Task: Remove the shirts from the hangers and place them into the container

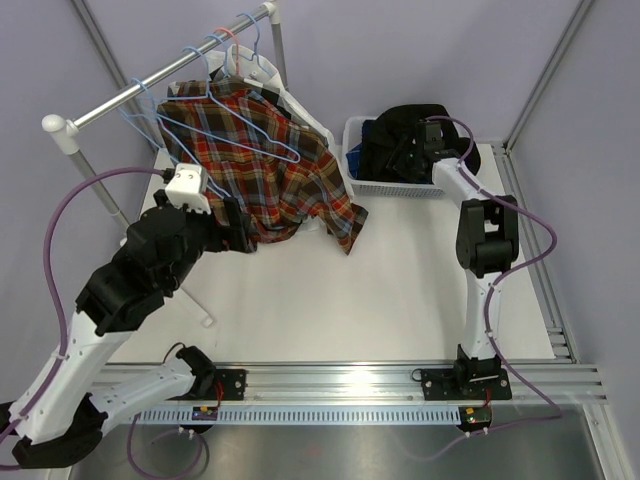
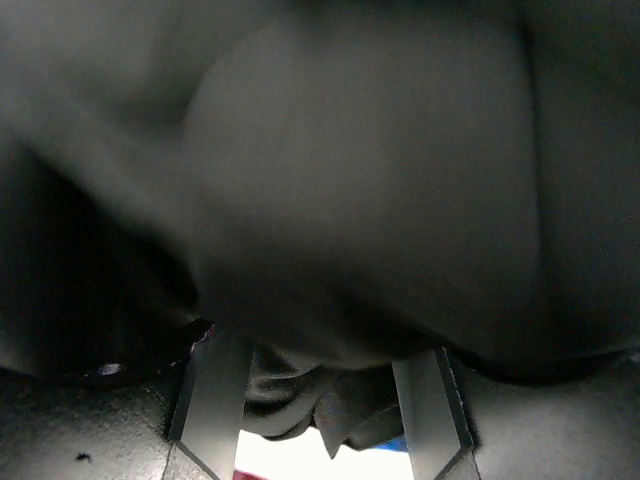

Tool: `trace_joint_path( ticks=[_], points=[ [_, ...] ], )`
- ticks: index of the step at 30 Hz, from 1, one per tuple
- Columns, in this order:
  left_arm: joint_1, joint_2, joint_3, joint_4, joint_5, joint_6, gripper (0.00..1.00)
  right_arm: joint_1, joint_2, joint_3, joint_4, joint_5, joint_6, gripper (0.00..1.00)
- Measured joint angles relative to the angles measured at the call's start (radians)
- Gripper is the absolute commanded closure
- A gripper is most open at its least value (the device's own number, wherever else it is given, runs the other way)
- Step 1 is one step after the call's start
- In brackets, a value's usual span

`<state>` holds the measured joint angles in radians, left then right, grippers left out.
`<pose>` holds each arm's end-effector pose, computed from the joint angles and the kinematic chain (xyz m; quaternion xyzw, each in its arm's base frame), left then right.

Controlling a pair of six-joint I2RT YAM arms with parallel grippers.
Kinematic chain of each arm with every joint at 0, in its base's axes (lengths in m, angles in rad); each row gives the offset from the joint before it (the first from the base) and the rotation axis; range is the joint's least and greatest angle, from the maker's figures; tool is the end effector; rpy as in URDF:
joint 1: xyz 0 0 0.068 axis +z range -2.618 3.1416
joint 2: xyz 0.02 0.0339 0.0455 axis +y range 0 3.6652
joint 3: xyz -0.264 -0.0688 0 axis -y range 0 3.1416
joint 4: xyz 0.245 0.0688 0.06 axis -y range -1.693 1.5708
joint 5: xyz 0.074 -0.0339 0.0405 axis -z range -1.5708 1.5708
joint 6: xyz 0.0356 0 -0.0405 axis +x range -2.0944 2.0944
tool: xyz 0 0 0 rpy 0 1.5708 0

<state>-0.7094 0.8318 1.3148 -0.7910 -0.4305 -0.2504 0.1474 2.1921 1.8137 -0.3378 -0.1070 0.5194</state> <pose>0.1103 -0.0751 0.4433 0.0566 0.7966 -0.1133 0.5911 0.5000 0.0781 0.2216 0.1463 0.8972 0.1814 0.3751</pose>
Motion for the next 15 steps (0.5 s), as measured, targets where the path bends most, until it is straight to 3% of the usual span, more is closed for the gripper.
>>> trace_joint_path(
  ticks=[8,15],
  points=[
    [0.000,0.017,0.000,0.000,-0.004,0.001,0.01,-0.004,-0.006,-0.014,0.003,-0.003,-0.014,0.29],
    [0.000,0.047,0.001,0.000,-0.003,0.011,0.01,-0.045,-0.142,0.040,-0.110,-0.021,-0.057,0.24]
  ],
)
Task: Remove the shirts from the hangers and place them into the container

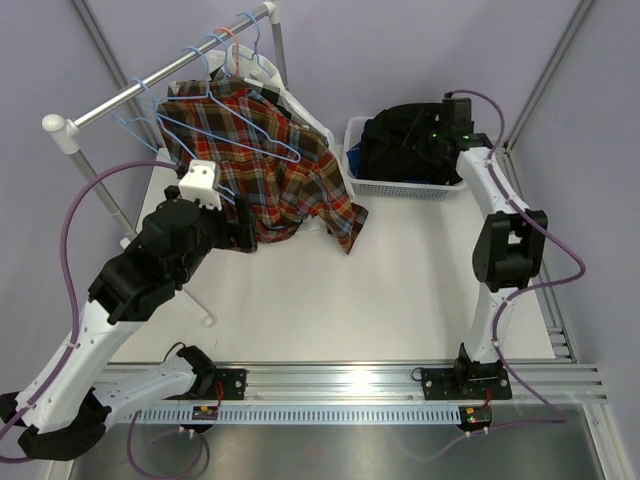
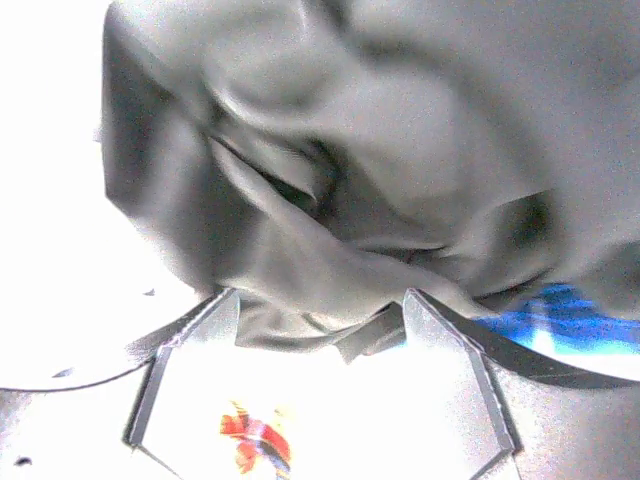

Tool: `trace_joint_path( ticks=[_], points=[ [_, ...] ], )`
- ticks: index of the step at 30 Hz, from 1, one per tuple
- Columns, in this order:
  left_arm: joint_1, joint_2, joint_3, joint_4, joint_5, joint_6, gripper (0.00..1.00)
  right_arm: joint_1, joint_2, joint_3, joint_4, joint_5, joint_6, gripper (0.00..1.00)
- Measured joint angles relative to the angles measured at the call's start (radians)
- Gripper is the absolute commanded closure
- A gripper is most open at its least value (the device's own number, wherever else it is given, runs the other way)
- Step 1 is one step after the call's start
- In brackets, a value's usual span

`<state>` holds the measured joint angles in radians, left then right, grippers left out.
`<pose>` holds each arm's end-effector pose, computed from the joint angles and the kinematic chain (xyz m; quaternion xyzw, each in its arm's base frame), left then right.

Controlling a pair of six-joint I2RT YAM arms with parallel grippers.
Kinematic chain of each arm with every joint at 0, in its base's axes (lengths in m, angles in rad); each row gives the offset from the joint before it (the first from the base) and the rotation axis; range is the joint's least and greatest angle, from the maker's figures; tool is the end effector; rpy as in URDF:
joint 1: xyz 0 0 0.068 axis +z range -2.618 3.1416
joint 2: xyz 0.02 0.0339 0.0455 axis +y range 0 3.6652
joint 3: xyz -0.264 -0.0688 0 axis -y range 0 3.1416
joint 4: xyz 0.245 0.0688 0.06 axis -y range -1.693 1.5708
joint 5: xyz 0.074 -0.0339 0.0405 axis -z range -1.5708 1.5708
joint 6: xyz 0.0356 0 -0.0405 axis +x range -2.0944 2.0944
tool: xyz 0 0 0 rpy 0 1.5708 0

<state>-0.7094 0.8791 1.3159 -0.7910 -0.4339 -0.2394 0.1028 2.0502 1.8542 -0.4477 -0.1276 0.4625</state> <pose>0.1220 -0.0850 0.4380 0.0670 0.8080 -0.0978 0.5771 0.4782 0.0539 0.2933 0.1316 0.8834 0.1792 0.4126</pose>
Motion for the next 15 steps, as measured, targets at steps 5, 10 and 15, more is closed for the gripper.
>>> trace_joint_path(
  ticks=[5,10,15],
  points=[
    [0.000,0.010,0.000,0.000,0.001,0.000,0.01,-0.163,-0.187,-0.050,0.057,-0.051,0.044,0.23],
    [0.000,0.010,0.000,0.000,0.001,0.003,0.01,-0.388,-0.274,-0.222,0.196,-0.109,0.114,0.23],
    [0.000,0.010,0.000,0.000,0.001,0.004,0.01,-0.483,-0.163,-0.322,0.254,-0.196,0.162,0.22]
  ],
)
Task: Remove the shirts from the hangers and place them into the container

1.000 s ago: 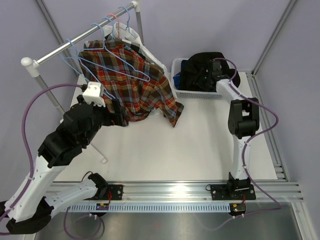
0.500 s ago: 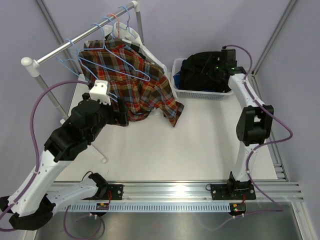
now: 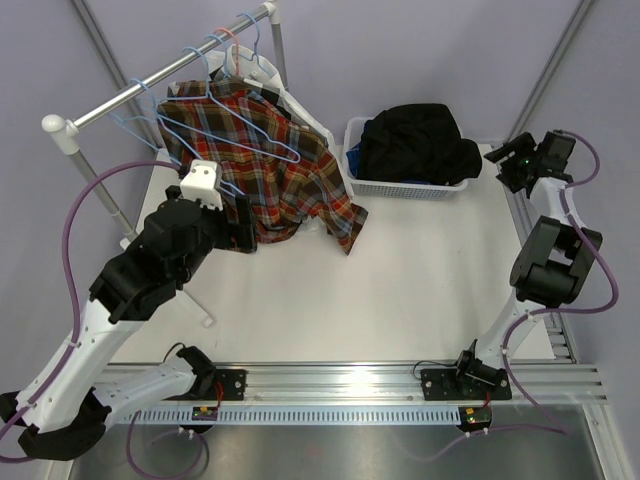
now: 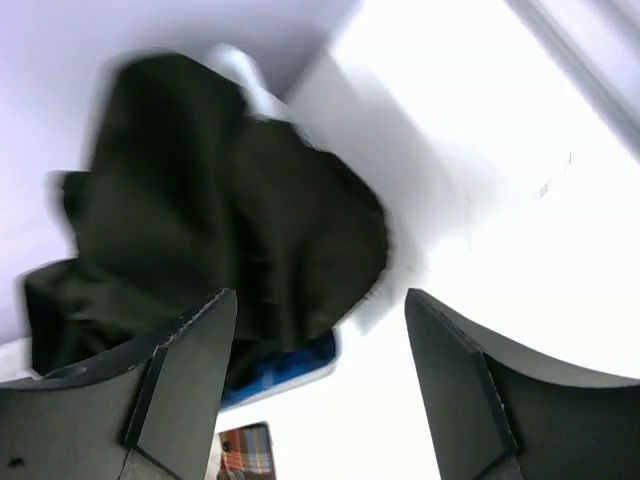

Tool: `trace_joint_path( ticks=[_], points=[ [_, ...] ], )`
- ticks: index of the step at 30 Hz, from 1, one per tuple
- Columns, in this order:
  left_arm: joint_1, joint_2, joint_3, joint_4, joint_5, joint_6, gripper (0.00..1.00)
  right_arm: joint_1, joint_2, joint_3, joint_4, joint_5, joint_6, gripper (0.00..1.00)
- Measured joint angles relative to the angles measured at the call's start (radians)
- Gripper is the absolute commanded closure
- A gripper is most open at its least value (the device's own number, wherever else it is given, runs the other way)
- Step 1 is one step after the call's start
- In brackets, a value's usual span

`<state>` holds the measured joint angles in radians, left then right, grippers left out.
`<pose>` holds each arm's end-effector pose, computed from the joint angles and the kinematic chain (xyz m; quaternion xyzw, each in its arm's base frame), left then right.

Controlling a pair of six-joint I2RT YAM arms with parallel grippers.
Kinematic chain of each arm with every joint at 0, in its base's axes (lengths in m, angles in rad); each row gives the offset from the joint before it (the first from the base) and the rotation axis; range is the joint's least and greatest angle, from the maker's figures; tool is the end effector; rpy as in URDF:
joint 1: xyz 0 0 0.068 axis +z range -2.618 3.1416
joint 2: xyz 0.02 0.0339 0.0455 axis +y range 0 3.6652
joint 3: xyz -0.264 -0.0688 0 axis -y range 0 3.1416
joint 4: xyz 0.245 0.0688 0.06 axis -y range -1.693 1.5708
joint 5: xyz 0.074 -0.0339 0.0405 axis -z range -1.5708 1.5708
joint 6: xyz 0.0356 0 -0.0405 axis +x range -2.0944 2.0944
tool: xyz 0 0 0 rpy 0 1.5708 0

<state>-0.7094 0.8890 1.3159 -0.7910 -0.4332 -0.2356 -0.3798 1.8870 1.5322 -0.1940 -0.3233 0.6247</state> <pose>0.1244 -0.0871 0.4367 0.0702 0.8104 -0.0946 0.5740 0.4171 -0.1543 0.2793 0.3454 0.7925 0.1983 0.4619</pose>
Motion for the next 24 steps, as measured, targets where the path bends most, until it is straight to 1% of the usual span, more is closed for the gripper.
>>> trace_joint_path(
  ticks=[5,12,13,14,15,19,20,22,24],
  points=[
    [0.000,0.000,0.000,0.000,0.000,0.000,0.01,-0.006,0.128,-0.018,0.046,-0.085,0.040,0.21],
    [0.000,-0.015,0.000,0.000,-0.001,-0.001,0.01,-0.006,0.232,-0.014,0.179,-0.195,0.118,0.24],
    [0.000,-0.017,0.000,0.000,-0.001,-0.001,0.01,-0.006,0.243,-0.013,0.193,-0.207,0.126,0.26],
    [0.000,-0.019,0.000,0.000,-0.002,-0.001,0.01,-0.006,0.256,-0.006,0.214,-0.229,0.140,0.31],
    [0.000,-0.021,0.000,0.000,-0.002,-0.001,0.01,-0.006,0.267,-0.004,0.222,-0.235,0.143,0.31],
    [0.000,-0.024,0.000,0.000,-0.006,-0.001,0.01,-0.006,0.294,0.006,0.278,-0.292,0.157,0.45],
    [0.000,-0.023,0.000,0.000,-0.008,-0.001,0.01,-0.006,0.298,0.013,0.283,-0.304,0.156,0.54],
    [0.000,-0.023,0.000,0.000,-0.009,-0.001,0.01,-0.006,0.301,0.028,0.292,-0.326,0.148,0.62],
    [0.000,-0.023,0.000,0.000,-0.009,-0.001,0.01,-0.006,0.301,0.044,0.305,-0.340,0.134,0.74]
  ],
)
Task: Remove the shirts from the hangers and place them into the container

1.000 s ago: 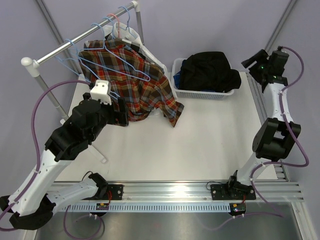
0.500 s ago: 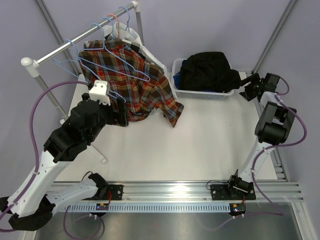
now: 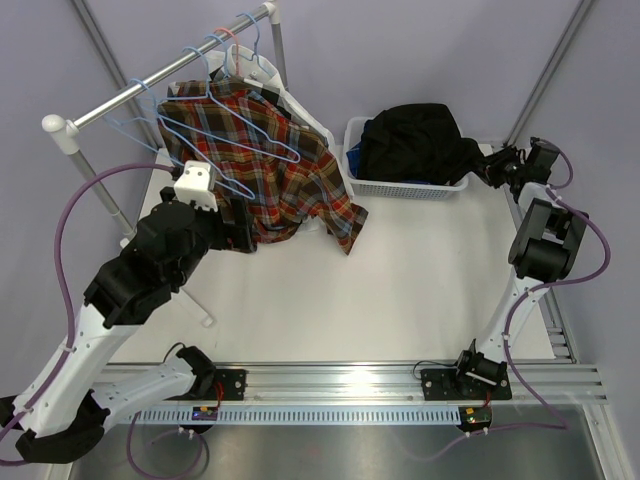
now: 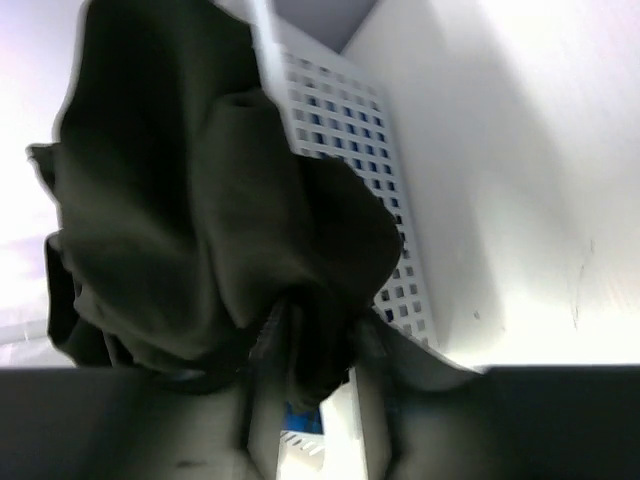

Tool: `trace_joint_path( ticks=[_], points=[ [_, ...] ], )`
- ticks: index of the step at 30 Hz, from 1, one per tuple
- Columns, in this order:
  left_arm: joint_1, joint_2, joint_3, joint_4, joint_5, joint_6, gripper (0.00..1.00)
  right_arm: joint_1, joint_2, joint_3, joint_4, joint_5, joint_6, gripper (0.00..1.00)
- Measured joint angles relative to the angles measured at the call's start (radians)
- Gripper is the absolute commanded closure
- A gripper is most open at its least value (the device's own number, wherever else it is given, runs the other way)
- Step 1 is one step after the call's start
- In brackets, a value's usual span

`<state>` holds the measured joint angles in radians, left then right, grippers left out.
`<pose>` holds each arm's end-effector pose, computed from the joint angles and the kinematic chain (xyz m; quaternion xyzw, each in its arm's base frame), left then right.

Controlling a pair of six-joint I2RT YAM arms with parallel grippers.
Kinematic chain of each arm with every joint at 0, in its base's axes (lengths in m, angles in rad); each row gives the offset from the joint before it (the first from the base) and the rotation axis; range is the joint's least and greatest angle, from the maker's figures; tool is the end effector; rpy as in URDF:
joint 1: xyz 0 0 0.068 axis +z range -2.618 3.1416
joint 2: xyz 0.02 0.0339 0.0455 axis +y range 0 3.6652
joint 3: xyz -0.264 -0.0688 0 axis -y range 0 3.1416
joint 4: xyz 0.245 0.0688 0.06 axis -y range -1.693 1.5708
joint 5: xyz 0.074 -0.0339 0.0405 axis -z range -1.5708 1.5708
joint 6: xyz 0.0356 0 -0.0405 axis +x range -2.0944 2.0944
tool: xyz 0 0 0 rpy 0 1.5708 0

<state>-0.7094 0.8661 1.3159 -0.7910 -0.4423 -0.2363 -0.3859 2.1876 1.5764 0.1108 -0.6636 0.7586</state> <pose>0.1189 -0.0820 0.4396 0.0638 0.8045 -0.0968 0.5826 0.4690 -0.1669 0.1884 0.3007 0.7737 0.3647 0.4219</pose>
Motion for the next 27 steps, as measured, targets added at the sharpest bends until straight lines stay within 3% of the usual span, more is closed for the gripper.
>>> trace_joint_path(
  ticks=[2,6,11,18,22,27],
  points=[
    [0.000,0.002,0.000,0.000,0.000,0.000,0.01,0.001,0.000,0.014,0.010,-0.009,-0.021,0.85],
    [0.000,0.017,0.000,0.000,0.000,0.000,0.01,0.007,-0.004,0.025,0.011,-0.008,-0.084,0.97],
    [0.000,0.026,0.000,0.000,0.000,0.000,0.01,0.053,-0.014,0.087,-0.089,0.023,-0.227,0.98],
    [0.000,0.026,0.000,0.000,0.000,0.000,0.01,0.247,-0.028,0.272,-0.315,0.150,-0.436,0.97],
    [0.000,0.025,0.000,0.000,0.000,0.001,0.01,0.332,-0.007,0.377,-0.424,0.230,-0.463,0.95],
    [0.000,0.018,0.000,0.000,0.000,0.001,0.01,0.327,0.113,0.504,-0.570,0.363,-0.425,0.89]
  ],
)
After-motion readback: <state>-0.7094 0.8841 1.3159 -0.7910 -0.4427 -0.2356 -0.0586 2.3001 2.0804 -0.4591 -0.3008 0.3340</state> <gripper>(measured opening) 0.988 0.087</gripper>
